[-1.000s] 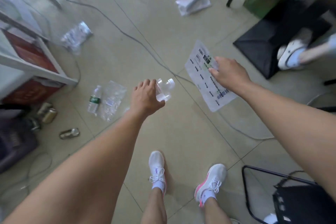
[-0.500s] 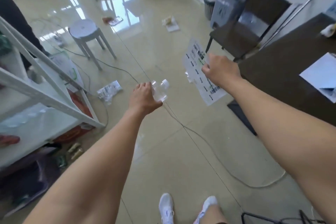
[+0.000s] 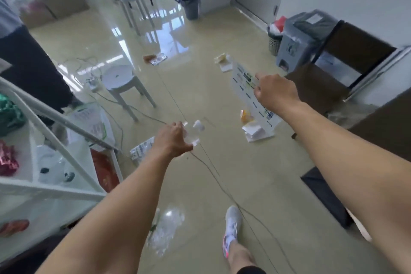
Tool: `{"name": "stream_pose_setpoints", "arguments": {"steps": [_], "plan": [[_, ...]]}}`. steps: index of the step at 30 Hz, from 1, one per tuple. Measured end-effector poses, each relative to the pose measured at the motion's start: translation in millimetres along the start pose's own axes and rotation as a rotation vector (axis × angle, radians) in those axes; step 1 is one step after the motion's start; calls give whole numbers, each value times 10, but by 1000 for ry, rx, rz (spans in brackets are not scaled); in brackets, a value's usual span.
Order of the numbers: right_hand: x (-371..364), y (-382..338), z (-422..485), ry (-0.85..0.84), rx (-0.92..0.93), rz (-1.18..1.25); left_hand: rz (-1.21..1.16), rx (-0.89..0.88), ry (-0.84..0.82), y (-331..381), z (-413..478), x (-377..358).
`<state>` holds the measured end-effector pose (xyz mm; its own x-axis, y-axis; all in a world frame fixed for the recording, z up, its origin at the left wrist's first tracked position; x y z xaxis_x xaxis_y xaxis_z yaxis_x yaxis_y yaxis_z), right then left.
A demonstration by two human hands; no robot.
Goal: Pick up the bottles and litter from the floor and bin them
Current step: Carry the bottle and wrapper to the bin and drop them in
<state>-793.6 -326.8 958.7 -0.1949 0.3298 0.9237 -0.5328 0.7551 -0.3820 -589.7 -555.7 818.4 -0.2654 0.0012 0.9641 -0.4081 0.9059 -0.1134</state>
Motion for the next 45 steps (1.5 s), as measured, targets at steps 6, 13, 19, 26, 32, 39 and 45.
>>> {"name": "stream_pose_setpoints", "arguments": {"steps": [6, 13, 19, 26, 32, 39, 45], "plan": [[428, -141, 1498, 20, 88, 26, -21, 15, -62, -15, 1172, 698], [474, -482, 3252, 48, 172, -2, -14, 23, -94, -337, 2641, 1057], [-13, -559, 5041, -6, 123, -79, 4, -24, -103, -859, 4322, 963], [35, -810, 7168, -8, 98, -91, 27, -73, -29, -1376, 6348, 1554], [241, -778, 8834, 60, 107, -65, 47, -87, 2, -1600, 7982, 2131], [-30, -142, 10977, 39, 77, -13, 46, -49, -80, -1705, 10175, 2359], [-132, -16, 12725, -35, 85, 2, -5, -8, -121, -1960, 11689, 2796]]}}
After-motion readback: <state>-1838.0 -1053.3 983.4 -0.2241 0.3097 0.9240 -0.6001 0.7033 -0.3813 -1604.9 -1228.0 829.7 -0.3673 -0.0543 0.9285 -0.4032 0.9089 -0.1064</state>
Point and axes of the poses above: each hand's wrist, its own z-axis towards the middle knuckle, its own x-axis out of the back of the hand, y = z × x, the point moved 10 cm from there along z, towards the middle knuckle, and after that the axes turned 15 degrees about z, right-handed, at the moved point
